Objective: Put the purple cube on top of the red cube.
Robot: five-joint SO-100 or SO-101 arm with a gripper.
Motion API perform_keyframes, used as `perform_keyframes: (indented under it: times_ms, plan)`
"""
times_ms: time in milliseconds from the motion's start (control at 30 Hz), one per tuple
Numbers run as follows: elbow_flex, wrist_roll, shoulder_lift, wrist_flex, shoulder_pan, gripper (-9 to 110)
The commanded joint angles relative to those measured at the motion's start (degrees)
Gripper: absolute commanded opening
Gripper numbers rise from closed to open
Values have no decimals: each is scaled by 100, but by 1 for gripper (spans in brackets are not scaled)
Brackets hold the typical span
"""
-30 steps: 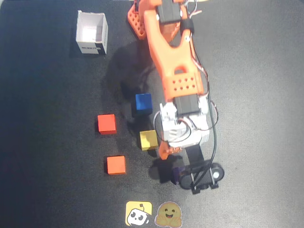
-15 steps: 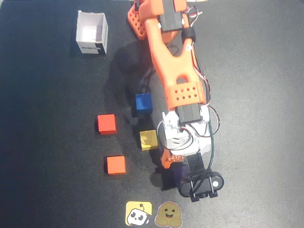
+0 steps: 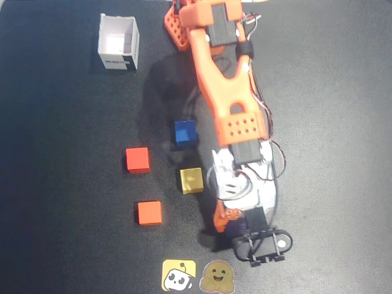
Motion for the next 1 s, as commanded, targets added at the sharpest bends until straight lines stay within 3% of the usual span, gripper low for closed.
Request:
perform_keyframes:
  times_ms: [0, 567, 767, 967]
  plan:
    - [-62, 88, 35, -176, -26, 22]
    - [422, 185, -167, -589, 0, 19]
    - [527, 264, -105, -589, 44, 6]
    - [536, 527, -70, -598, 44, 2]
